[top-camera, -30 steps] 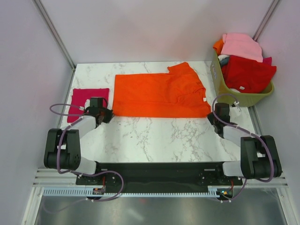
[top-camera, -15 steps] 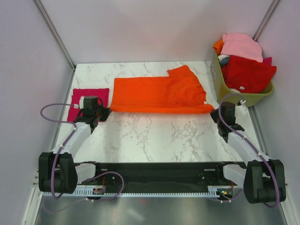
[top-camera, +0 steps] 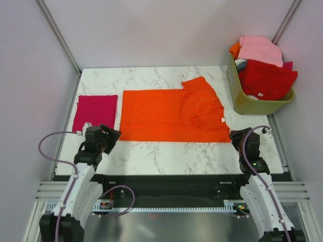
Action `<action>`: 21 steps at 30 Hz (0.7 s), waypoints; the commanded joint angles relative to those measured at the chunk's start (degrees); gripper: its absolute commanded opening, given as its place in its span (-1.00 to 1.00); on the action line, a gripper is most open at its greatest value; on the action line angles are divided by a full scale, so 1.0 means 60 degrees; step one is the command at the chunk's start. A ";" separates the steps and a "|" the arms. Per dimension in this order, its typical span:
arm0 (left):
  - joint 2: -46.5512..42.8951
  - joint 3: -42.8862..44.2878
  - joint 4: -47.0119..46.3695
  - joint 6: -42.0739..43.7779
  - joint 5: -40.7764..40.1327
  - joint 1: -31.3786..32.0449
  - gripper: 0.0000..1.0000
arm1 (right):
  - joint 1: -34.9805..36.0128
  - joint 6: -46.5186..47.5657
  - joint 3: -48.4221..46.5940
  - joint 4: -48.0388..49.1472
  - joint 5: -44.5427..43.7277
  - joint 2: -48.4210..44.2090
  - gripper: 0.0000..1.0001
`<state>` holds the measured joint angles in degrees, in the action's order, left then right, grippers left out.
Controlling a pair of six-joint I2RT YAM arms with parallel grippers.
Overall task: Fold and stack the t-shirts
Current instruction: Fold the tshirt
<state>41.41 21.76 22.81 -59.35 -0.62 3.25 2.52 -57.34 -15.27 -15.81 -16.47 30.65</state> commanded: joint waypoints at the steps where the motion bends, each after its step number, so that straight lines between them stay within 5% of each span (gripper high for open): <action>1: -0.1272 0.0517 0.0988 0.0852 -0.0481 -0.0043 0.61 | 0.0019 0.1087 -0.0705 -0.0573 0.0019 -0.0334 0.01; 10: 0.0947 0.3212 0.0726 0.3225 0.0616 -0.0057 0.61 | 0.0033 0.2935 -0.3163 0.0658 0.2216 0.3222 -0.19; 21: 0.3995 0.4444 -0.1721 0.3461 0.1759 -0.0058 0.90 | 0.0384 0.4049 -0.6653 0.0966 0.1910 0.8189 -0.18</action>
<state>62.89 44.10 17.80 -41.45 7.29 3.22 4.19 -36.05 -50.28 -11.97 -4.75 75.90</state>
